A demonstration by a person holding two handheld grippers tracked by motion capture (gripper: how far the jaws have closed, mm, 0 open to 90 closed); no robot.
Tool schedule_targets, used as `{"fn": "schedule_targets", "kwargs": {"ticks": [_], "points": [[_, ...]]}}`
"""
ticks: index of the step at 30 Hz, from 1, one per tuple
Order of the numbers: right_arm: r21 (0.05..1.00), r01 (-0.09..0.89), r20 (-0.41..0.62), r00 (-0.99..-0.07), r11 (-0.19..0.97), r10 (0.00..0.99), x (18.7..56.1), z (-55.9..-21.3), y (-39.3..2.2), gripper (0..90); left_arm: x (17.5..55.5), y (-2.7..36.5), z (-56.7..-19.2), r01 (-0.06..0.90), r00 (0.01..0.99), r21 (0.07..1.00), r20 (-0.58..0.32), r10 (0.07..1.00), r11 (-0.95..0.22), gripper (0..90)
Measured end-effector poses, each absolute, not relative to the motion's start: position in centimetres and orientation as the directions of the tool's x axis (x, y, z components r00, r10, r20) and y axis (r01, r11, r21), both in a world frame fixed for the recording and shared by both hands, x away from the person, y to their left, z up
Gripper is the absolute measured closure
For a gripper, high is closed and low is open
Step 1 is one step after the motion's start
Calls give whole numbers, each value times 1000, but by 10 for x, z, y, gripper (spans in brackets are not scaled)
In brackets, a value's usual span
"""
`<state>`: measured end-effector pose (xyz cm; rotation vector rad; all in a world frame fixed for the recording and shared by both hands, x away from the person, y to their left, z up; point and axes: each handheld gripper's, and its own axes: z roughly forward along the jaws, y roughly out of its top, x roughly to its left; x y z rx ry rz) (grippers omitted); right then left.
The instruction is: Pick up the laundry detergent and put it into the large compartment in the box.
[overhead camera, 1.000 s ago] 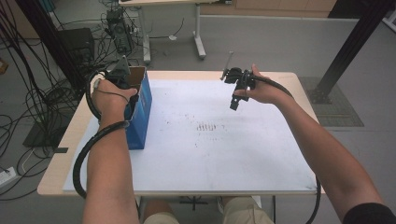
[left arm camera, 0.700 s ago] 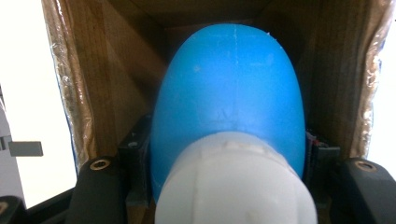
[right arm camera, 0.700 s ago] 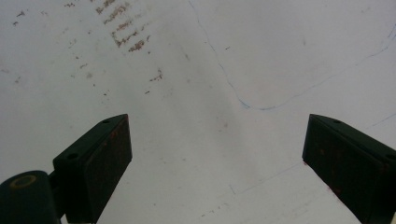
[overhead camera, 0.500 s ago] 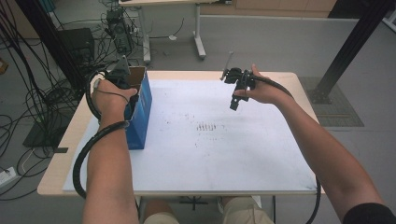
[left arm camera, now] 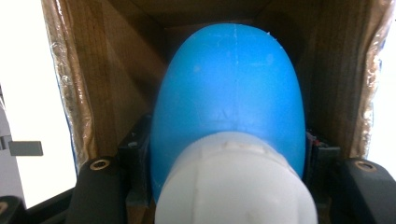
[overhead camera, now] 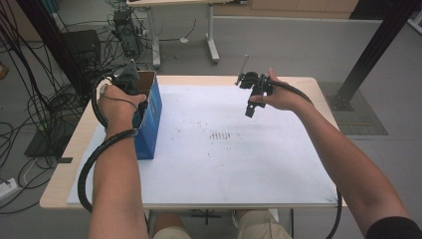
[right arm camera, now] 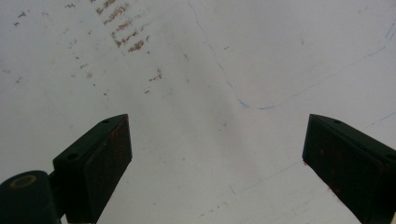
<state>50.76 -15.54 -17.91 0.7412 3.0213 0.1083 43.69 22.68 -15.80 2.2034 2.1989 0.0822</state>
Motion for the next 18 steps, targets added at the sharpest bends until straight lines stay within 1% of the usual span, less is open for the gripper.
{"fn": "schedule_targets", "kwargs": {"ticks": [18], "points": [[69,460,-10,-887,885,462,508,-179,-153,82,437,226,-158,998,5,55,20,1000,-6,370]]}}
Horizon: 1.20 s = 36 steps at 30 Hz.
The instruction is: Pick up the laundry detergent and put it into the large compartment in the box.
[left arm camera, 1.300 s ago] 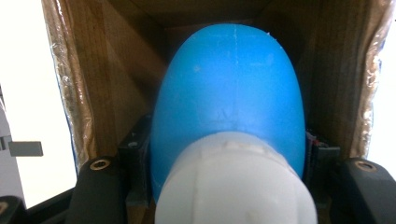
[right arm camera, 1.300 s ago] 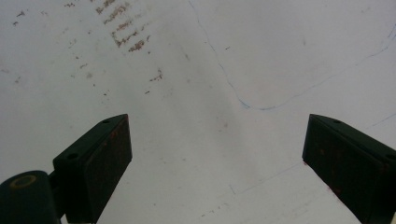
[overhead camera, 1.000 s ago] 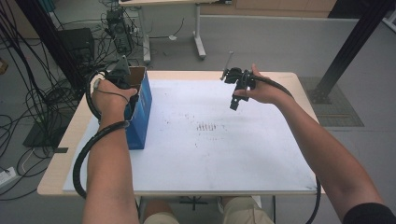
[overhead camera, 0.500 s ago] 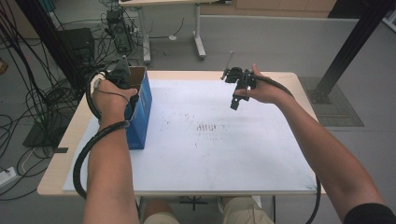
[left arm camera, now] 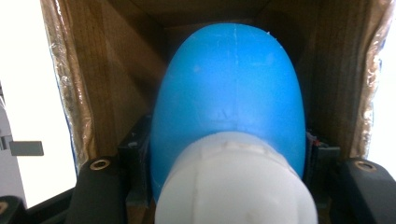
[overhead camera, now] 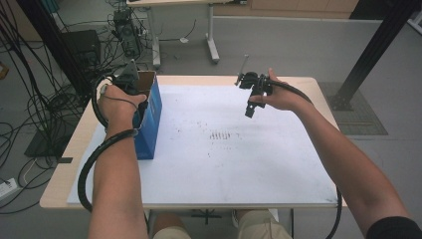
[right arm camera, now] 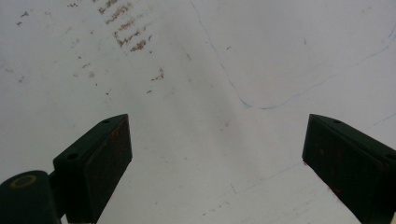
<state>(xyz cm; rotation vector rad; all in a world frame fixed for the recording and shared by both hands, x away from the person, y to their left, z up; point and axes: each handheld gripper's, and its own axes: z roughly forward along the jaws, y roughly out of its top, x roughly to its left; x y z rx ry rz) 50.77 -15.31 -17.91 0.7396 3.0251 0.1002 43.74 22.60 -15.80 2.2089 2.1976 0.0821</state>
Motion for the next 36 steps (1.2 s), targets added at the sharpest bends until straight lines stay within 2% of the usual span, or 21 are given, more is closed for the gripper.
{"fn": "schedule_targets", "kwargs": {"ticks": [36], "points": [[72,455,-13,-889,888,457,504,-176,-152,82,438,224,-158,999,5,51,26,1000,-6,370]]}}
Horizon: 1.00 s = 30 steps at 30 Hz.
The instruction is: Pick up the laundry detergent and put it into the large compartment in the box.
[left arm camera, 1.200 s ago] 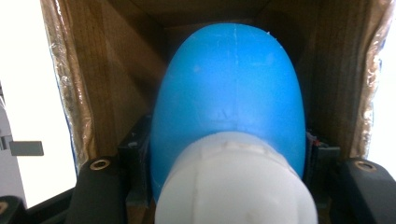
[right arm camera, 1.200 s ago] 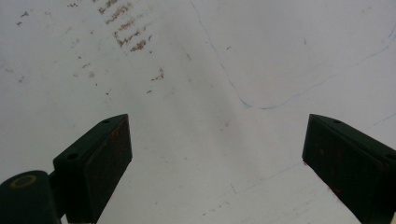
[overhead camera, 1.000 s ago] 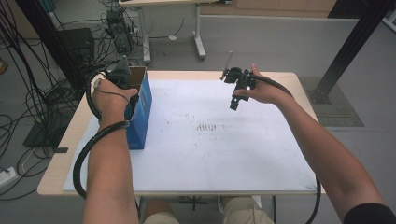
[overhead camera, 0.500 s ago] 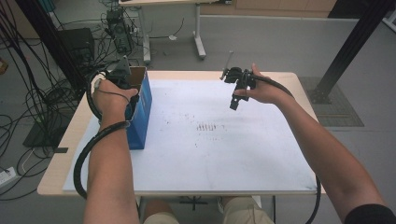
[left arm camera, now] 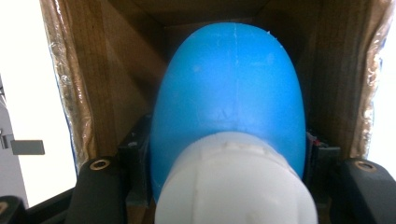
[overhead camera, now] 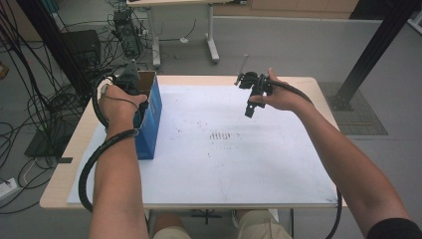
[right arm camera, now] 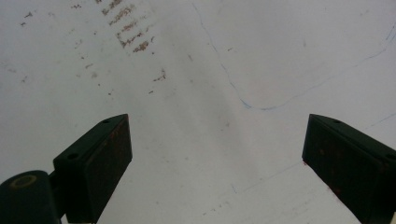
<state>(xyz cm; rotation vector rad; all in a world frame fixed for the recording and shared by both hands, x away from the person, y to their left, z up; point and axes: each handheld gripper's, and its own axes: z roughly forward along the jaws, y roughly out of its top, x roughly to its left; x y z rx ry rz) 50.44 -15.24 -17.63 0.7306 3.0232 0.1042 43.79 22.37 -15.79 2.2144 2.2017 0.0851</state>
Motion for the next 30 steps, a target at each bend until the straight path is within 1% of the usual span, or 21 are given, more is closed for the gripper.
{"fn": "schedule_targets", "kwargs": {"ticks": [9,12,18,30], "points": [[75,456,-13,-889,887,458,504,-176,-153,82,436,226,-158,998,3,59,21,1000,-4,367],[78,458,-13,-888,885,460,504,-176,-154,82,435,226,-159,998,-3,63,25,1000,2,330],[78,457,-14,-888,886,460,503,-175,-154,82,434,225,-157,998,7,62,40,999,-9,302],[86,454,-15,-889,887,457,502,-174,-153,82,432,221,-140,997,40,63,54,998,-43,299]]}}
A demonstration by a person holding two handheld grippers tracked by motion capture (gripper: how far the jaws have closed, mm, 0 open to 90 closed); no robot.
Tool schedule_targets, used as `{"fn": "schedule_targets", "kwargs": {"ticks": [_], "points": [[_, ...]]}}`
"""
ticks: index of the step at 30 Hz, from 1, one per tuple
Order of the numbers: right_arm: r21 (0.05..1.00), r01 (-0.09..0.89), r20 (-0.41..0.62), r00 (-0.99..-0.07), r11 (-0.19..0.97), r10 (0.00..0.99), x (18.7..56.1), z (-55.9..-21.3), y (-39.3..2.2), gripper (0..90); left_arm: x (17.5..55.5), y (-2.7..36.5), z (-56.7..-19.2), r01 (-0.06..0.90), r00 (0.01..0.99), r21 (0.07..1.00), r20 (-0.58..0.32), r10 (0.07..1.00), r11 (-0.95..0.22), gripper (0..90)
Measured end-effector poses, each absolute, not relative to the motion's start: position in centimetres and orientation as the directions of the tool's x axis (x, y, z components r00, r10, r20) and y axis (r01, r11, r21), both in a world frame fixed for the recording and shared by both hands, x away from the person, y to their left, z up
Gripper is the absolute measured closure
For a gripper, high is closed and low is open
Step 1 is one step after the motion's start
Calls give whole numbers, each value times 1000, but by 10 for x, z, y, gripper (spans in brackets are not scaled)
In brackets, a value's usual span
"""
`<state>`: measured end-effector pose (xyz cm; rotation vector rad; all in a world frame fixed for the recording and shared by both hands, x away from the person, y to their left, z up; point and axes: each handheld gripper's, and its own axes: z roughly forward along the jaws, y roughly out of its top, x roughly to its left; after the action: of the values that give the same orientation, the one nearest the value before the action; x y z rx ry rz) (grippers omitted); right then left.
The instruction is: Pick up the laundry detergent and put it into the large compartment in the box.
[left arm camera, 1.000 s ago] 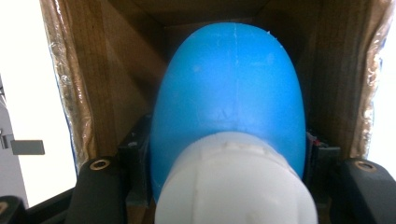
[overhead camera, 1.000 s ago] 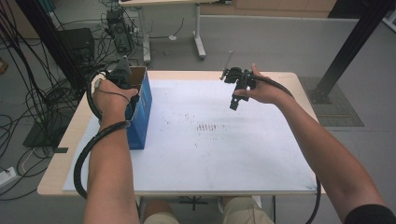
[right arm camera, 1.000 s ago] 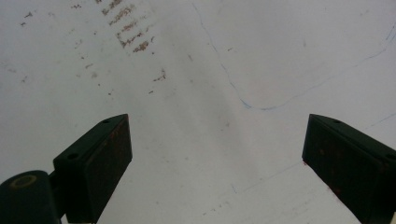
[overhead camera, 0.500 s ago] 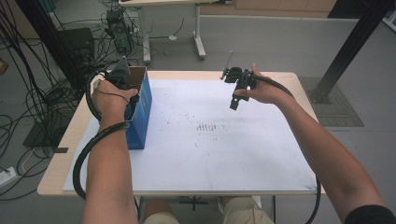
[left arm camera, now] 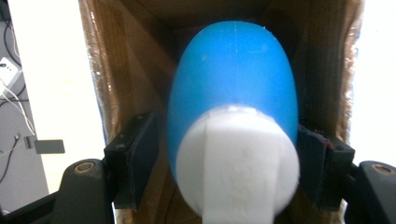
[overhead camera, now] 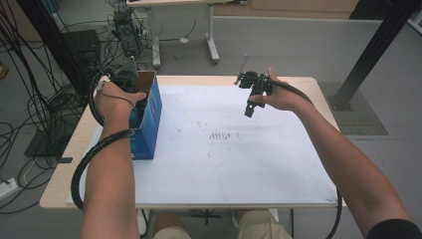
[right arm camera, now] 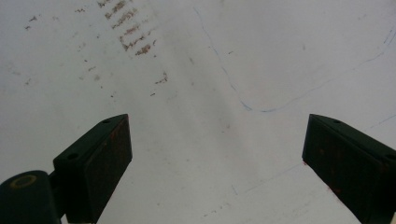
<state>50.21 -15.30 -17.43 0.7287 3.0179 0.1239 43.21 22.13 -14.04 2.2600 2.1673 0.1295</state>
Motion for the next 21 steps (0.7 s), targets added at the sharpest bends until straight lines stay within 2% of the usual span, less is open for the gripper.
{"fn": "schedule_targets", "kwargs": {"ticks": [15,21], "points": [[93,458,-20,-887,884,462,500,-171,-155,82,417,211,-87,987,97,120,74,993,-105,257],[96,456,-18,-888,885,459,501,-171,-154,82,403,203,-62,972,161,159,74,984,-171,206]]}}
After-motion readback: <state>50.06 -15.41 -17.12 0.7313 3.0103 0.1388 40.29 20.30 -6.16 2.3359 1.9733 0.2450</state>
